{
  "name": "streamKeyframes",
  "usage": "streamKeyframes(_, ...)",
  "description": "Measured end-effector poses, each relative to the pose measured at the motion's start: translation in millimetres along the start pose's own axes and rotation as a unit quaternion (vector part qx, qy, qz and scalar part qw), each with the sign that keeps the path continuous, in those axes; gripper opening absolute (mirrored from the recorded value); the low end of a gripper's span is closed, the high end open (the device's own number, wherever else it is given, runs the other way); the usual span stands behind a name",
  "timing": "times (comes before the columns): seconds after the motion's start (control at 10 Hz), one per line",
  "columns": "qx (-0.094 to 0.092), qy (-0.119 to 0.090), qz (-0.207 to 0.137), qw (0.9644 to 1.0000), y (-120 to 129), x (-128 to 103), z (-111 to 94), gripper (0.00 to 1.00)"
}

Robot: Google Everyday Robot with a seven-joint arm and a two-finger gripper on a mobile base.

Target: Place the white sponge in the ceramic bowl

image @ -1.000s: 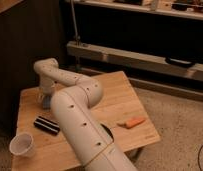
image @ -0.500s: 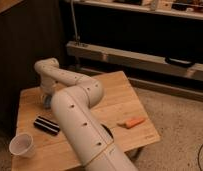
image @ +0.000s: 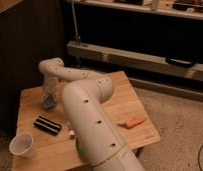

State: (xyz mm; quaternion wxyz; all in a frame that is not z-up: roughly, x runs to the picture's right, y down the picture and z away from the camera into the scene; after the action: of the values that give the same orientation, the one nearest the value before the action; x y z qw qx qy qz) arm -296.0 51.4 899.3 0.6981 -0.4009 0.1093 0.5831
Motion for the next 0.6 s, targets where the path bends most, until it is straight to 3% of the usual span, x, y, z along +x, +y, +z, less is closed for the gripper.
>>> streamKeyframes(0.3, -0.021, -0.037, 0.005, 0.9991, -44, 48, -57, 0.03)
streamKeyframes(0.6, -0.021, -0.058, 0.004, 0.9981, -63, 87, -93, 0.03)
